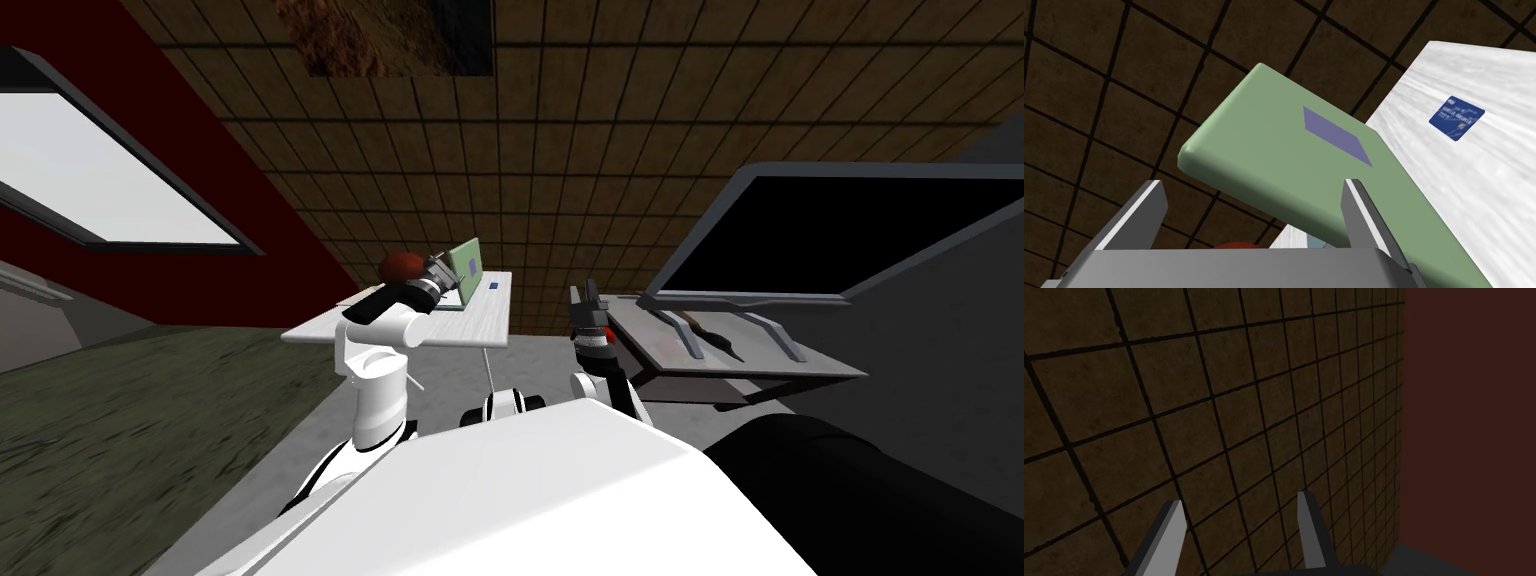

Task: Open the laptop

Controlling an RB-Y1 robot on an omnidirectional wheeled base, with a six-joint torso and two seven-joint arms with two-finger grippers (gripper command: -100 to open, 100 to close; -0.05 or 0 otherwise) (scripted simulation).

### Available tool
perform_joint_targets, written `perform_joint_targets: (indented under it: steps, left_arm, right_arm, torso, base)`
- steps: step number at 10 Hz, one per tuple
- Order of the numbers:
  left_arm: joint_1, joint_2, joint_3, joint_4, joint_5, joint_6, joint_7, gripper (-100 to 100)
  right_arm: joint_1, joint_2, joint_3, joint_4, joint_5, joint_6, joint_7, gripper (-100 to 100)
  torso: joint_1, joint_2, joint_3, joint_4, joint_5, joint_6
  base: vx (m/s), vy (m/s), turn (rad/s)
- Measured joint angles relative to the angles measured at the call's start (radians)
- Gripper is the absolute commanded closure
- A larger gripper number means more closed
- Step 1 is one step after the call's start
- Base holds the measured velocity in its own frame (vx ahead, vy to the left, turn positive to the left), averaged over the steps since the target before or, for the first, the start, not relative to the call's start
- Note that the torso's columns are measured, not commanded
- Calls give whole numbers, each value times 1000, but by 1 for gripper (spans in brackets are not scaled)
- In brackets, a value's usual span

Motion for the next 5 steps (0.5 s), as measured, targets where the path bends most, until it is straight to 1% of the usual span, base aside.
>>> perform_joint_targets:
  steps: [3,4,5]
  left_arm:
    - [-40,21,9,-3,0,65,27,-100]
    - [-41,22,10,-4,0,70,29,-100]
    - [-54,24,15,6,0,73,30,-100]
  right_arm:
    - [0,0,0,0,0,0,0,0]
    - [0,0,0,0,0,0,0,0]
    - [0,0,0,0,0,0,0,0]
  torso:
    - [0,0,0,0,0,0]
    - [0,1,0,0,0,0]
    - [0,-2,-1,-1,0,0]
  base:
    - [16,-10,43]
    - [65,-7,-42]
    - [41,-3,-10]
